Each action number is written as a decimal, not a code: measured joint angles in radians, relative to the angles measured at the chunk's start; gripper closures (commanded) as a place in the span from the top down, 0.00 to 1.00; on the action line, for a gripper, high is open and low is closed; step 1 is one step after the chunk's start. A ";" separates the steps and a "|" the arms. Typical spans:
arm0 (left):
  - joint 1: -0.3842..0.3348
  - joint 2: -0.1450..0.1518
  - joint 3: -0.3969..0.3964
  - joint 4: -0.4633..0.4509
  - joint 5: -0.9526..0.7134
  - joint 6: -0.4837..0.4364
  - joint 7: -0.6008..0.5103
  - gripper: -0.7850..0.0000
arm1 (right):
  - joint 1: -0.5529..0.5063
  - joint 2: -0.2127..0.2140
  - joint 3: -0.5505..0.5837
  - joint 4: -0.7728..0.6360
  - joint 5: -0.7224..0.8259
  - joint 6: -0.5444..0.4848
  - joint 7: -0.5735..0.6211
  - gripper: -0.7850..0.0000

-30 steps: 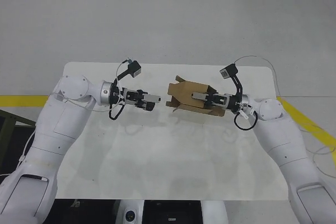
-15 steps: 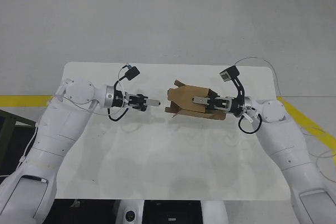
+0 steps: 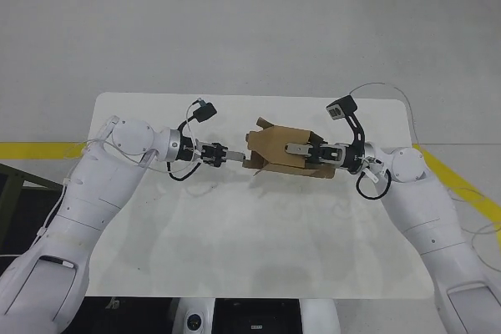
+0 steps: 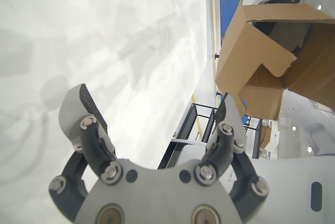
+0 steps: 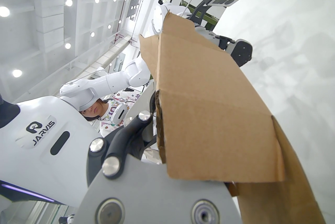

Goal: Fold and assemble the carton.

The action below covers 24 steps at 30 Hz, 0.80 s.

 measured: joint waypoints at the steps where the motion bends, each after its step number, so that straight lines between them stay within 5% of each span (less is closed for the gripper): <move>1: -0.002 -0.002 0.003 0.002 -0.012 -0.002 -0.002 1.00 | 0.001 0.000 -0.003 -0.002 0.002 0.000 0.000 0.00; 24: -0.033 -0.019 0.022 0.020 -0.088 -0.021 -0.032 1.00 | 0.022 -0.011 -0.075 -0.034 0.032 0.004 0.004 0.00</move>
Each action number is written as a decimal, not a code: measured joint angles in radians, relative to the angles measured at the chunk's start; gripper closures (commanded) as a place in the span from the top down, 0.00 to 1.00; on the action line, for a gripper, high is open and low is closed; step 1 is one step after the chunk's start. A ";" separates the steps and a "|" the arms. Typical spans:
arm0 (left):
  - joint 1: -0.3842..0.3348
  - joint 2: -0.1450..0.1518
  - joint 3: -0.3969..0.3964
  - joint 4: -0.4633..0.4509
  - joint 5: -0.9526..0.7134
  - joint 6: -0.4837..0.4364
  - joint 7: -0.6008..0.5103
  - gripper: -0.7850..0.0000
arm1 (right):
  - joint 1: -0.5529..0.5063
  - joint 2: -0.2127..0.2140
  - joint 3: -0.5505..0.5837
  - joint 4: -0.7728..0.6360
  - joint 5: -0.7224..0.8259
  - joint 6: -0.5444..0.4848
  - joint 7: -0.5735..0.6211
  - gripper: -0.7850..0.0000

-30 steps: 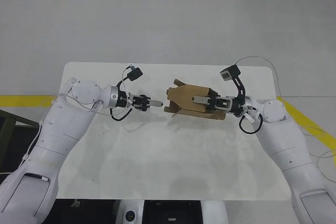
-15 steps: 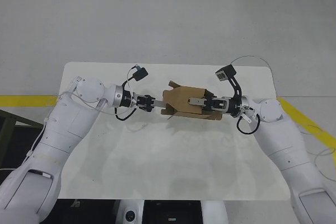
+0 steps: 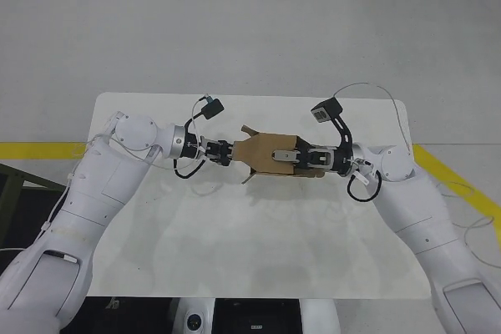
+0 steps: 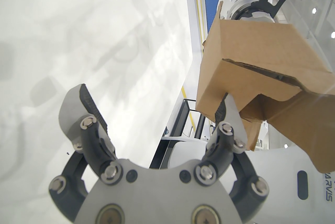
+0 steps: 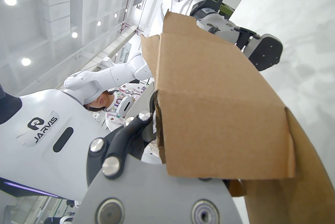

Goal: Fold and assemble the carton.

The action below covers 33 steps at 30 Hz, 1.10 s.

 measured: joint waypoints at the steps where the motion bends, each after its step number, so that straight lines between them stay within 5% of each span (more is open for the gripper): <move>1: 0.000 0.000 -0.001 0.000 -0.001 0.000 -0.001 1.00 | 0.000 0.000 -0.003 -0.003 0.001 0.000 0.000 0.00; 33: 0.009 0.001 -0.008 0.015 0.003 -0.006 0.002 1.00 | 0.008 0.007 0.015 0.069 0.043 -0.056 -0.056 0.00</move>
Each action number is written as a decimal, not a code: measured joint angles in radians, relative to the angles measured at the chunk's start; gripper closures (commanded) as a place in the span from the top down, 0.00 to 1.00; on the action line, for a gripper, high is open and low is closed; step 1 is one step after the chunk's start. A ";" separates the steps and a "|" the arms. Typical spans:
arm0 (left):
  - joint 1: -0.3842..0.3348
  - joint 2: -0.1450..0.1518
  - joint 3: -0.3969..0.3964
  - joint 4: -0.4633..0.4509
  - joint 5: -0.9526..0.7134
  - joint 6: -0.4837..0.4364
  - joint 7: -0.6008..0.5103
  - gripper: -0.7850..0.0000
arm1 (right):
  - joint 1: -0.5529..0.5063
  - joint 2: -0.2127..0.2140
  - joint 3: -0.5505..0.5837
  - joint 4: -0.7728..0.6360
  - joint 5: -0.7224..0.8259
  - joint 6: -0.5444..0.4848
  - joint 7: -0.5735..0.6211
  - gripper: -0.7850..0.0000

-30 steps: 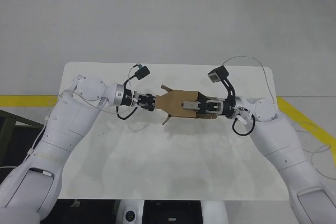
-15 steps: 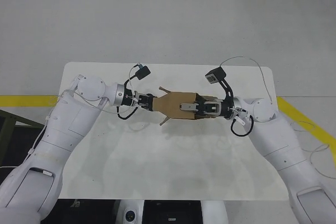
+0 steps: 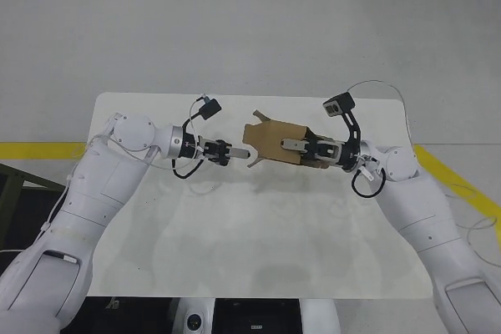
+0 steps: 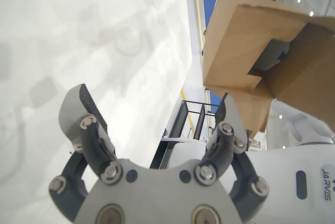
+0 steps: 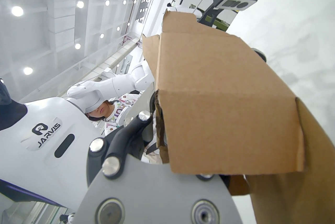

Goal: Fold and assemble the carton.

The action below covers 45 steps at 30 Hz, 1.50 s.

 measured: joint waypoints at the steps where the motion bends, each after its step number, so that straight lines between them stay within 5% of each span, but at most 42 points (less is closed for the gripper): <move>1: 0.004 0.000 0.001 -0.004 0.000 0.002 -0.003 1.00 | 0.000 0.000 0.004 0.007 0.002 -0.006 -0.006 0.00; 45: 0.007 -0.008 0.015 -0.040 -0.034 0.015 -0.024 1.00 | 0.028 -0.041 -0.041 0.042 -0.091 0.003 0.003 0.00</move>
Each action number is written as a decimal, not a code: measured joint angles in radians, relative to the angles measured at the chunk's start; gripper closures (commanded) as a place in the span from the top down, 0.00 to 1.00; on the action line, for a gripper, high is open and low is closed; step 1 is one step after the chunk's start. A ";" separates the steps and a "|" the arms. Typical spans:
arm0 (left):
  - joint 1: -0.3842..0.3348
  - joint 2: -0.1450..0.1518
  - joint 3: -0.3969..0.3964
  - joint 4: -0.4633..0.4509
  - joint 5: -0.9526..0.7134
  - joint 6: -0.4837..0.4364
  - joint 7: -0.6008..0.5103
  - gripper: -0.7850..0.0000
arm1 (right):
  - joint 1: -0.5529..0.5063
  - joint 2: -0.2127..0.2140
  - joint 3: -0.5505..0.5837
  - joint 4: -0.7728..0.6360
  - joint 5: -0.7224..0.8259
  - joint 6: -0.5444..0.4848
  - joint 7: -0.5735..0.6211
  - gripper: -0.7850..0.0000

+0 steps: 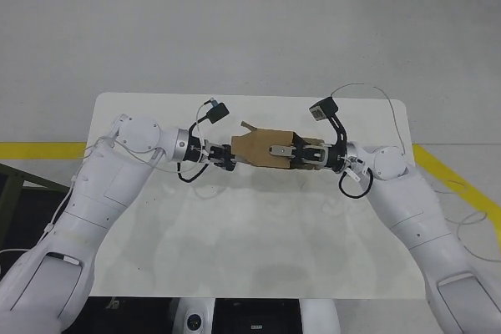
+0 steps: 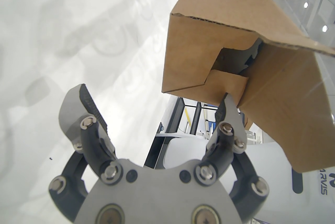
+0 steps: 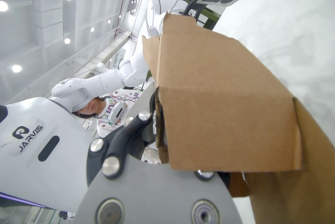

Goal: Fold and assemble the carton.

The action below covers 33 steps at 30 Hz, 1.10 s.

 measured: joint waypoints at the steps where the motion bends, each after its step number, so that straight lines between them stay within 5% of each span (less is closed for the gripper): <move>1: 0.000 -0.001 0.001 0.003 0.001 -0.001 0.000 1.00 | 0.000 0.001 0.003 0.003 0.000 0.002 0.002 0.00; 22: 0.004 0.032 -0.102 0.045 0.033 -0.003 0.051 1.00 | -0.038 0.033 -0.012 -0.046 0.016 0.131 0.131 0.00; 33: 0.011 0.020 -0.059 0.033 0.027 0.009 0.048 1.00 | -0.031 0.037 -0.045 -0.068 0.051 0.131 0.132 0.00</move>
